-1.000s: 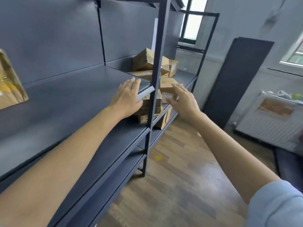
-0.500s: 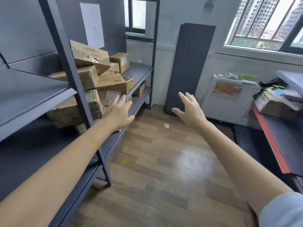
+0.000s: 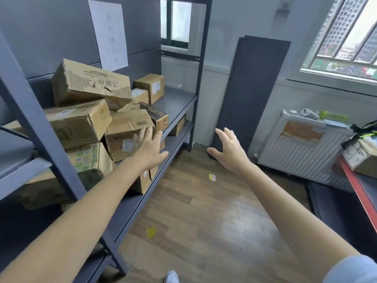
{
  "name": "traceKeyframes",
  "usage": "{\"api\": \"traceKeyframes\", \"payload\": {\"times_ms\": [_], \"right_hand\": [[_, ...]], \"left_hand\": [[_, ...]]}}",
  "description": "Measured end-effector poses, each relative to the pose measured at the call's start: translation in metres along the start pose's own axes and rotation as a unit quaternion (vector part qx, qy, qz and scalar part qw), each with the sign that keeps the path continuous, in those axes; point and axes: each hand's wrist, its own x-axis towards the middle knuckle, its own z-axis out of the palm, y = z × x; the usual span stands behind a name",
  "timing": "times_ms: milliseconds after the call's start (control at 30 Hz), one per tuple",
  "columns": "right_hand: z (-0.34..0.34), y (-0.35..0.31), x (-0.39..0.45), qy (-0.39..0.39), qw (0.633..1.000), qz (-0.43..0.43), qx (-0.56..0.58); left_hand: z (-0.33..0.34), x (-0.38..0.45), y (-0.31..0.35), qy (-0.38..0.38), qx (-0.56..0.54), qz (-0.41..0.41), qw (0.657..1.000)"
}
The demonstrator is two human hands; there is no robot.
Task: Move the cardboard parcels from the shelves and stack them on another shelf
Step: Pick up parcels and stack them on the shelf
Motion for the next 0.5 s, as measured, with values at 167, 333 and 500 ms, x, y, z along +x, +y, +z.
{"api": "traceKeyframes", "payload": {"times_ms": [167, 333, 500], "right_hand": [[0.027, -0.016, 0.105, -0.05, 0.998, -0.021, -0.017], [0.059, -0.031, 0.173, -0.074, 0.996, -0.045, -0.003], [0.093, -0.032, 0.211, -0.128, 0.99, -0.056, -0.001]], "left_hand": [[0.005, 0.083, -0.05, -0.022, -0.006, -0.05, 0.999], [0.008, 0.134, -0.079, 0.002, -0.027, -0.067, 0.997], [0.02, 0.154, -0.1, -0.025, -0.028, -0.095, 0.995]]}}
